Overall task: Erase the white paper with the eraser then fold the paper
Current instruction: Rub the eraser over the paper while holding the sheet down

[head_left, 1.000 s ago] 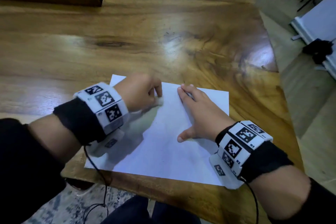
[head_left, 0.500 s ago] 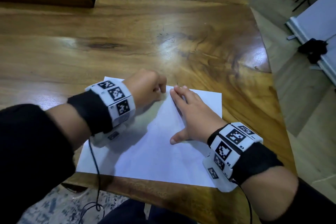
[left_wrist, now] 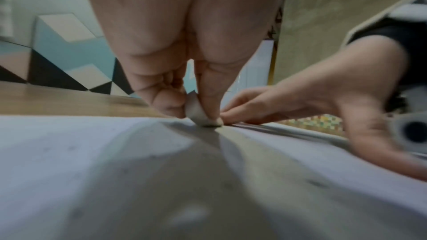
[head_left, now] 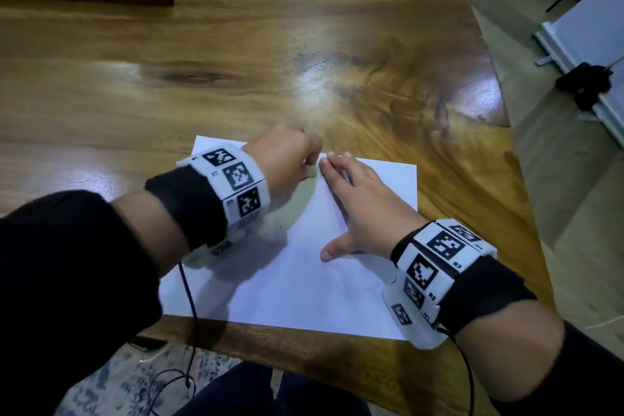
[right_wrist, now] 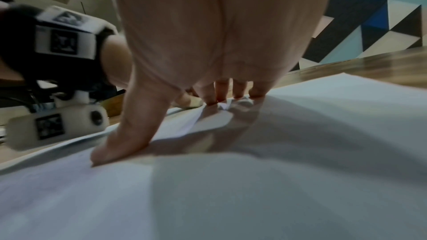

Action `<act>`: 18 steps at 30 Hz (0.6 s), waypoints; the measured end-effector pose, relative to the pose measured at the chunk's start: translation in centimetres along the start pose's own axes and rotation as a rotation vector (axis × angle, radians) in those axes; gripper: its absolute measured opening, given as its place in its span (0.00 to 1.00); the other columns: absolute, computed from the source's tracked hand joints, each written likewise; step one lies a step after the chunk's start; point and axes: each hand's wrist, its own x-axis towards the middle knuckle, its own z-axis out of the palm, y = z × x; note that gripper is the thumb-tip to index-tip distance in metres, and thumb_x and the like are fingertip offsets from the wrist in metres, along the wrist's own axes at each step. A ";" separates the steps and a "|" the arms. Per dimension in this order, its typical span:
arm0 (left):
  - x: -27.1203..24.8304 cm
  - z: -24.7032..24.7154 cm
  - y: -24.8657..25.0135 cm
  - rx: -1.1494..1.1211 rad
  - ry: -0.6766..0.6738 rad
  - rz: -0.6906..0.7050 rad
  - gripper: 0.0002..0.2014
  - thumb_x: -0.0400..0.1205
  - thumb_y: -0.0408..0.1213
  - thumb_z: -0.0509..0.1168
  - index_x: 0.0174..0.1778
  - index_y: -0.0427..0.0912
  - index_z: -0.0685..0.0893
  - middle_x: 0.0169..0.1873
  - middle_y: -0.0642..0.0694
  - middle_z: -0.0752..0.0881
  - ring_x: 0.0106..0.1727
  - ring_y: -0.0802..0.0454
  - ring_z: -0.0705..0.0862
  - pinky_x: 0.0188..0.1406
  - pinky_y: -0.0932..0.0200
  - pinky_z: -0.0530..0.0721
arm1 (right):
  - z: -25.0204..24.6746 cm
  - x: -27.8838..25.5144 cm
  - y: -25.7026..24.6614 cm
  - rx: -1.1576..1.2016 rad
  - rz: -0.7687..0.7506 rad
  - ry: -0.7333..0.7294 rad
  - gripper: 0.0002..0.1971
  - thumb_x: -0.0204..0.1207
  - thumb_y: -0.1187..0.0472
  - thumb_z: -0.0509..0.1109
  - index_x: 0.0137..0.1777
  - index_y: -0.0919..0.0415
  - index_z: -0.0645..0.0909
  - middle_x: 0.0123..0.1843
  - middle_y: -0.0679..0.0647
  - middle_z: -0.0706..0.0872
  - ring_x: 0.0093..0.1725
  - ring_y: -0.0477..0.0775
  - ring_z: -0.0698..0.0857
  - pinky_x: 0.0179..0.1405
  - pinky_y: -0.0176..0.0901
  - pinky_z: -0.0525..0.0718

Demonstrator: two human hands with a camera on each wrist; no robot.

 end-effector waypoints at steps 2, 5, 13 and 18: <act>-1.9 0.5 -0.1 -0.024 -0.098 0.050 0.01 0.74 0.33 0.62 0.37 0.40 0.79 0.36 0.43 0.77 0.40 0.41 0.77 0.41 0.52 0.77 | 0.0 0.0 0.0 0.006 0.003 -0.004 0.66 0.56 0.41 0.82 0.84 0.56 0.39 0.84 0.47 0.40 0.82 0.47 0.37 0.74 0.31 0.40; -6.0 1.2 0.1 -0.080 -0.243 0.173 0.05 0.72 0.37 0.59 0.29 0.46 0.73 0.29 0.52 0.71 0.35 0.47 0.73 0.36 0.60 0.66 | 0.0 0.0 0.0 0.023 0.008 -0.005 0.66 0.57 0.42 0.82 0.84 0.56 0.38 0.84 0.47 0.39 0.82 0.47 0.37 0.75 0.32 0.41; -0.9 -0.3 -1.1 -0.032 0.046 0.001 0.06 0.74 0.35 0.67 0.45 0.40 0.82 0.38 0.47 0.76 0.40 0.47 0.74 0.40 0.58 0.71 | 0.1 -0.1 0.0 0.006 0.008 -0.005 0.66 0.57 0.41 0.82 0.83 0.56 0.38 0.84 0.47 0.39 0.82 0.47 0.37 0.73 0.31 0.40; -6.7 1.5 -0.9 -0.061 -0.164 0.228 0.06 0.73 0.34 0.66 0.30 0.43 0.79 0.30 0.51 0.73 0.33 0.50 0.74 0.32 0.65 0.65 | 0.1 -0.1 0.0 0.010 0.008 -0.009 0.66 0.57 0.41 0.82 0.83 0.56 0.38 0.84 0.47 0.39 0.82 0.47 0.37 0.75 0.32 0.40</act>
